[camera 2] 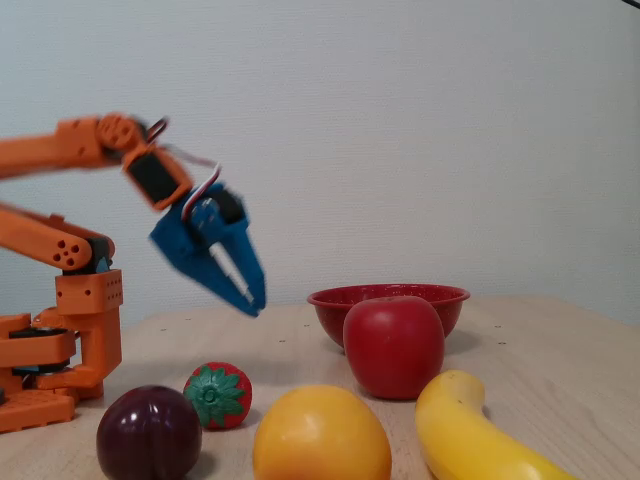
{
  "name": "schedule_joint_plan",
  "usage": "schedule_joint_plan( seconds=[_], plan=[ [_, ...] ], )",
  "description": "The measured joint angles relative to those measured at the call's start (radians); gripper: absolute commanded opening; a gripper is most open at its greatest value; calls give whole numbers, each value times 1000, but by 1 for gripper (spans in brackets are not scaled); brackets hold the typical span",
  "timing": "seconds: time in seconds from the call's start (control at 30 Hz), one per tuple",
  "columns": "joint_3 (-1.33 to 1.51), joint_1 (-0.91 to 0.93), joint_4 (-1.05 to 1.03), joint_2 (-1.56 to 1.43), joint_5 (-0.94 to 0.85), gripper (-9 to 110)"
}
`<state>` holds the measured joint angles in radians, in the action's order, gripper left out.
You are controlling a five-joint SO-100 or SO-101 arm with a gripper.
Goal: Put the banana in the red bowl.
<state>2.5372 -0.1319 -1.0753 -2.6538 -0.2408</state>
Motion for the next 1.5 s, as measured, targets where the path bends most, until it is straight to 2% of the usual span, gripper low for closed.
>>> schedule_joint_plan(
  seconds=[0.27, 0.37, 0.77, 0.9, 1.07, 1.37, 1.5],
  plan=[
    [-379, -115, -11, 347, 106, 0],
    [-506, -161, -61, 469, 161, 0],
    [-1166, -267, -319, 1078, 169, 0],
    [-1356, -268, -385, 1239, 256, 1],
    [-1460, -328, -408, 1341, 364, 24],
    [-1585, -407, -436, 1505, 531, 49],
    [-1634, -448, -505, 1563, 632, 52]
  ],
)
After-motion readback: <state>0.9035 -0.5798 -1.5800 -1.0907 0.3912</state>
